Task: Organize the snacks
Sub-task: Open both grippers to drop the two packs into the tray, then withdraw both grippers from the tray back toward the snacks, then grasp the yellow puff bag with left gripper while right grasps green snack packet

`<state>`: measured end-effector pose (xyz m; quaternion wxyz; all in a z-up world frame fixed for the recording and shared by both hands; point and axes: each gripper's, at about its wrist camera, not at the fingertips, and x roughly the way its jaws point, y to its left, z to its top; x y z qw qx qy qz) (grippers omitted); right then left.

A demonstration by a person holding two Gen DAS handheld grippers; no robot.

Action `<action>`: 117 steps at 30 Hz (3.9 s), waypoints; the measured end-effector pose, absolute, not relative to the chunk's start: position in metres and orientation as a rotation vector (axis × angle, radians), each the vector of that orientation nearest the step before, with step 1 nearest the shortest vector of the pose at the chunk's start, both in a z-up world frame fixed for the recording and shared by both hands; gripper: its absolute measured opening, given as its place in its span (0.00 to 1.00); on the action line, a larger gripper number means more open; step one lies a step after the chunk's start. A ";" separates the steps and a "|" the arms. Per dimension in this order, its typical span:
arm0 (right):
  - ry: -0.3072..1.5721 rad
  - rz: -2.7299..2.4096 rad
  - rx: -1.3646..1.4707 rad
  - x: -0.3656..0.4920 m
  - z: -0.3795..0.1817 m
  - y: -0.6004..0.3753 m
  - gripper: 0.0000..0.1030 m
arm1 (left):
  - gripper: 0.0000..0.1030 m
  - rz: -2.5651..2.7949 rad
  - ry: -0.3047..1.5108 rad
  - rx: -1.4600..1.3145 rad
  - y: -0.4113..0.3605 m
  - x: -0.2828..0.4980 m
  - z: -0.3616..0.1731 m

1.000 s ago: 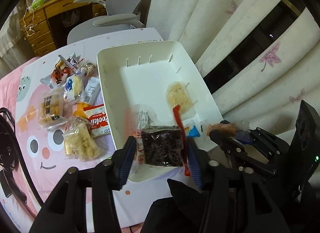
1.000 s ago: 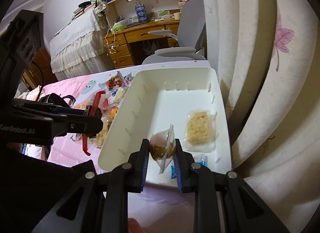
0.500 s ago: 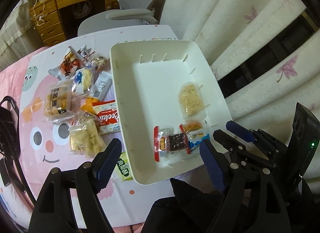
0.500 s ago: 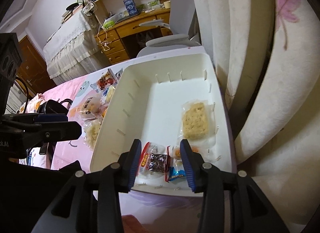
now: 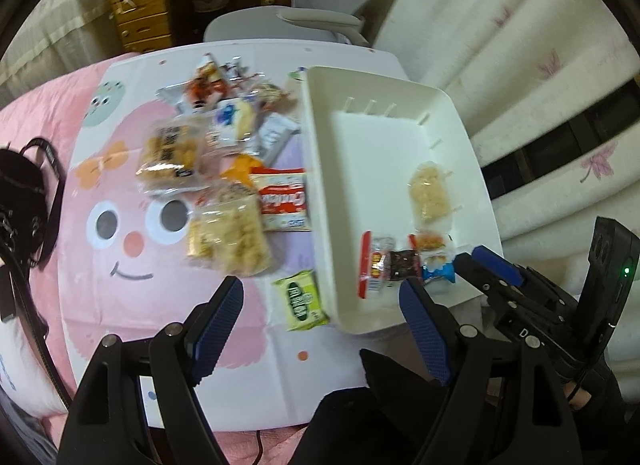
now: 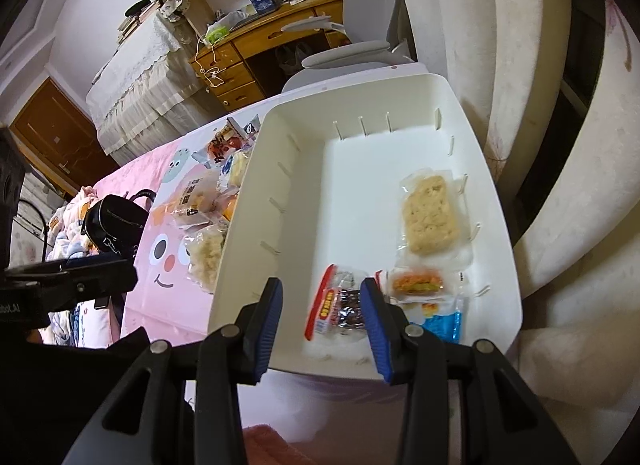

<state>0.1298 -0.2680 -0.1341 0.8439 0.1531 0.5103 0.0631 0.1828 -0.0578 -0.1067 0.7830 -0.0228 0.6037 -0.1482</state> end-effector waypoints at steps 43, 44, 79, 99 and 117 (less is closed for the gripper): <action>1.113 -0.418 1.073 0.041 -0.178 -0.103 0.59 | 0.79 -0.494 1.249 -0.028 0.161 0.212 -0.112; 1.118 -0.435 1.093 0.041 -0.182 -0.102 0.59 | 0.79 -0.488 1.253 -0.028 0.162 0.214 -0.114; 1.149 -0.898 1.385 0.103 -0.259 -0.147 0.70 | 0.88 -0.280 1.501 -0.063 0.086 0.351 -0.210; 1.306 -0.936 1.239 0.141 -0.267 -0.165 0.70 | 0.90 -0.168 1.569 -0.060 0.056 0.388 -0.271; 1.407 -0.903 1.129 0.188 -0.268 -0.148 0.59 | 0.74 -0.171 1.558 -0.035 0.044 0.395 -0.280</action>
